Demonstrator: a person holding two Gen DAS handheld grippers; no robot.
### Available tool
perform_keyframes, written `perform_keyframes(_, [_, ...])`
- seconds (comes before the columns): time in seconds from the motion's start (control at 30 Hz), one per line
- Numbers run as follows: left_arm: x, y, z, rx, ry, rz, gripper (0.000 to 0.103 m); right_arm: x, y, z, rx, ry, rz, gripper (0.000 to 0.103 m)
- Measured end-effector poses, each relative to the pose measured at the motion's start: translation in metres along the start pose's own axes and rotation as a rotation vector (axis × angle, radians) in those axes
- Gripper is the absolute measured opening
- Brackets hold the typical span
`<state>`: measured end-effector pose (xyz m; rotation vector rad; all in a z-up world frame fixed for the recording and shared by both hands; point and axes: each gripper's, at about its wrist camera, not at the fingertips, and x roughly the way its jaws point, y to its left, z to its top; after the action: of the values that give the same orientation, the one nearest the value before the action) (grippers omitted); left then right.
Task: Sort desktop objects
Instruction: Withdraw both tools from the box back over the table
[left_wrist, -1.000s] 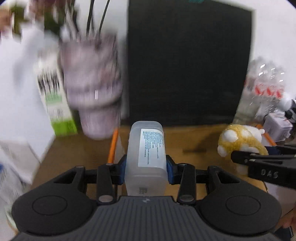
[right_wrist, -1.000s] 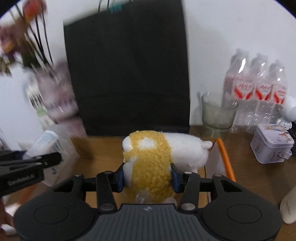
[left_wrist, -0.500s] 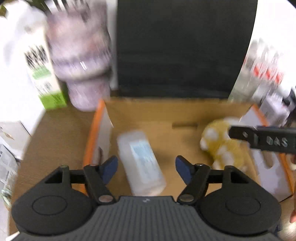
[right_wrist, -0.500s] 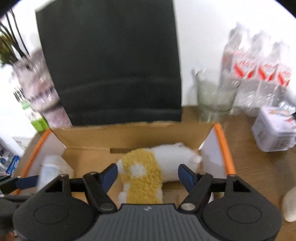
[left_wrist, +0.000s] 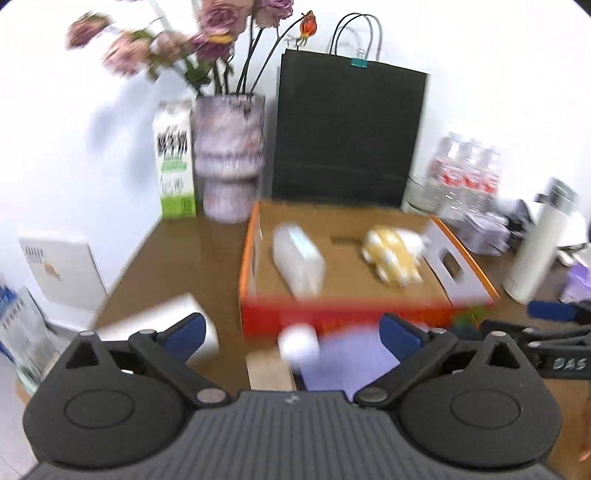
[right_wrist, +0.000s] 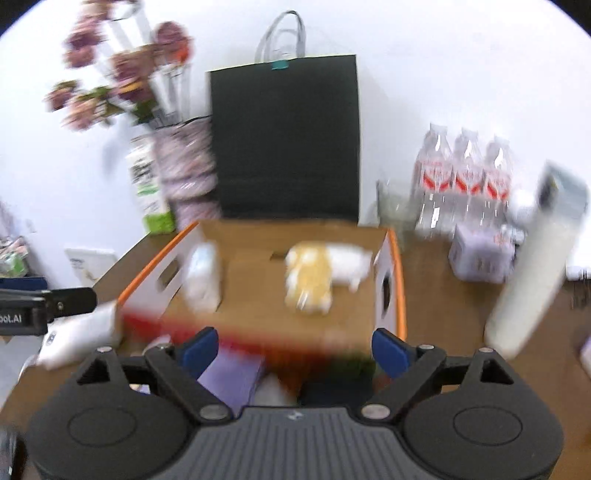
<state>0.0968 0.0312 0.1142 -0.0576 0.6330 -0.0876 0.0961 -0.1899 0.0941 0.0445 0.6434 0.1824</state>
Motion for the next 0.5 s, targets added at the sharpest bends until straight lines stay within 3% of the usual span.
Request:
perform_keyframes(0.1, [-0.025, -0.003, -0.063, -0.009, 0.001, -0.007, 0.103, -0.021, 0.015, -0.061, -0.026, -0.01, -0.019, 0.09])
perform_keyframes(0.23, [-0.05, -0.009, -0.124, -0.036, -0.025, 0.041, 0.103, -0.044, 0.028, -0.116, -0.041, -0.025, -0.025, 0.09])
perform_keyframes(0.4, [-0.063, -0.015, -0.163, -0.003, -0.061, 0.041, 0.103, -0.071, 0.034, -0.154, -0.02, -0.068, 0.006, 0.09])
perform_keyframes(0.5, [-0.061, -0.022, -0.17, 0.049, -0.098, 0.091, 0.103, -0.073, 0.041, -0.163, -0.077, -0.096, -0.057, 0.09])
